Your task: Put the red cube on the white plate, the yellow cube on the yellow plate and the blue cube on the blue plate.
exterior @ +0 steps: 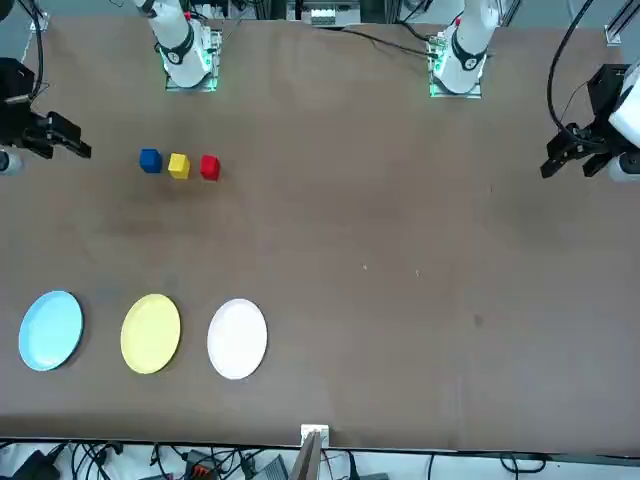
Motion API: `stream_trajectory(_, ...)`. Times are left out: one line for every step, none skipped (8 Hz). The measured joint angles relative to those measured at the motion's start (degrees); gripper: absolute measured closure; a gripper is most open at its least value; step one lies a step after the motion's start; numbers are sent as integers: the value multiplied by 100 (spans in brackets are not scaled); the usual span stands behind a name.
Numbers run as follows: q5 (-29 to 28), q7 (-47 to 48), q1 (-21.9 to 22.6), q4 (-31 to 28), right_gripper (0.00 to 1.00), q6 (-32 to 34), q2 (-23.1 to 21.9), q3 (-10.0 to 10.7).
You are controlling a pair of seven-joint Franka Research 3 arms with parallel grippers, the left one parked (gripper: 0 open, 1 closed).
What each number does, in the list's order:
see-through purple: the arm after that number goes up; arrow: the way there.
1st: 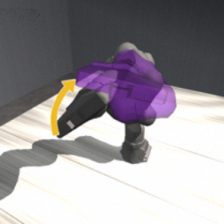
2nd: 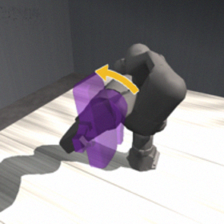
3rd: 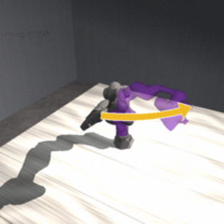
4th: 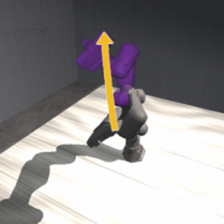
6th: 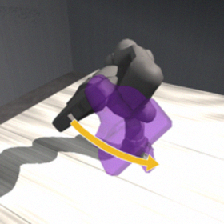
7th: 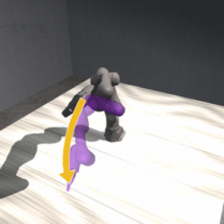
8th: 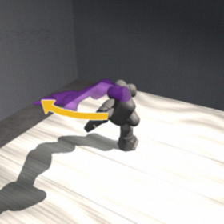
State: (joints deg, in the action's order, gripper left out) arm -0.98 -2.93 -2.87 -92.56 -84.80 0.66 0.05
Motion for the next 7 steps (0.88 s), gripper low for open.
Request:
stream_trajectory(0, 2, 0, -1, 0, 41, 49, 0)
stream_trajectory(0, 7, 0, -2, 0, 200, 96, 0)
stream_trajectory(1, 11, -1, -12, 0, 416, 129, 0)
stream_trajectory(1, 13, -2, -57, 0, 534, 134, 0)
stream_trajectory(0, 43, -1, -146, 0, 571, 115, 0)
stream_trajectory(-1, 160, 2, -320, 2, 569, 49, -3)
stream_trajectory(-5, 358, 6, -637, 2, 460, -121, -15)
